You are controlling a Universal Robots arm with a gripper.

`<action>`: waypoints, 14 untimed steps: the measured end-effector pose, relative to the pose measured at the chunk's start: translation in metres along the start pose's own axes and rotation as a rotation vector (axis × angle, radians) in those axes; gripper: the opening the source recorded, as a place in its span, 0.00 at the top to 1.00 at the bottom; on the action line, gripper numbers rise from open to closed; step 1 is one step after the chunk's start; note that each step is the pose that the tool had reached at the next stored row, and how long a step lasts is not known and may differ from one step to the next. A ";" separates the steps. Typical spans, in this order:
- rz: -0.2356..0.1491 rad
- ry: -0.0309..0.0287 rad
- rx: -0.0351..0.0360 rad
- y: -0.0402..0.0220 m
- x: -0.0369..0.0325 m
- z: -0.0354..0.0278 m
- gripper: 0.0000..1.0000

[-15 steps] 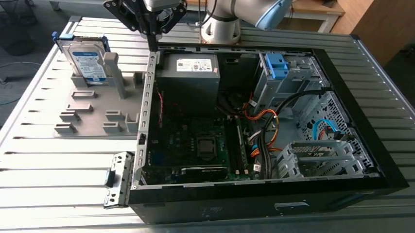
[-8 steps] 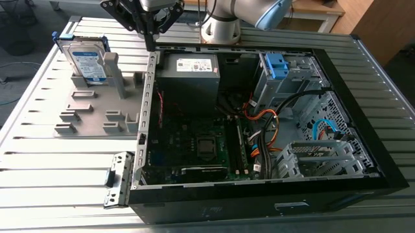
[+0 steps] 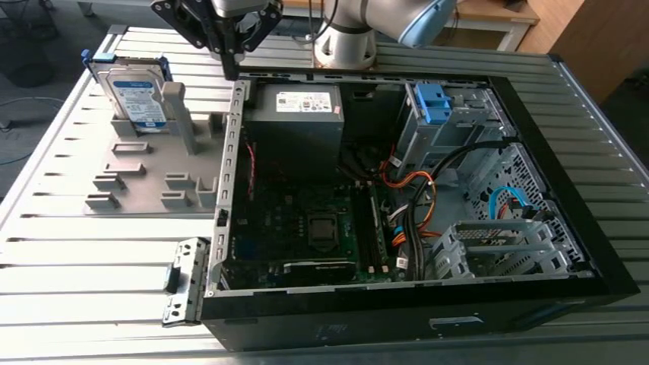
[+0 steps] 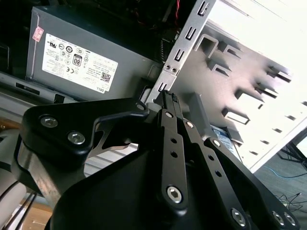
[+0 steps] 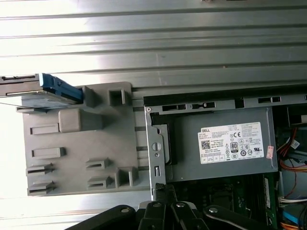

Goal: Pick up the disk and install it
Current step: 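Reach for the disk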

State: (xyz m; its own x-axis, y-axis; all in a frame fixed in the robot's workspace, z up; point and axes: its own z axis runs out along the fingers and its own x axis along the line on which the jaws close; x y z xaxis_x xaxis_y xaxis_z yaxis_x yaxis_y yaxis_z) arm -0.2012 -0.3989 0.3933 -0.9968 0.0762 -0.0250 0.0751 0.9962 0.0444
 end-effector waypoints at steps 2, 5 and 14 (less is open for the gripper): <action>0.000 0.0000 0.0001 -0.0001 0.0014 -0.0001 0.89; 0.000 0.0000 0.0000 -0.0003 0.0033 -0.0001 0.89; 0.000 0.0000 0.0000 -0.0007 0.0097 -0.0003 0.89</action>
State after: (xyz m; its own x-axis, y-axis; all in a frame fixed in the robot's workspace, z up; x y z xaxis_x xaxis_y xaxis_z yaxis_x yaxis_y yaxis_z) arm -0.2109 -0.3989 0.3933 -0.9968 0.0763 -0.0250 0.0751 0.9962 0.0444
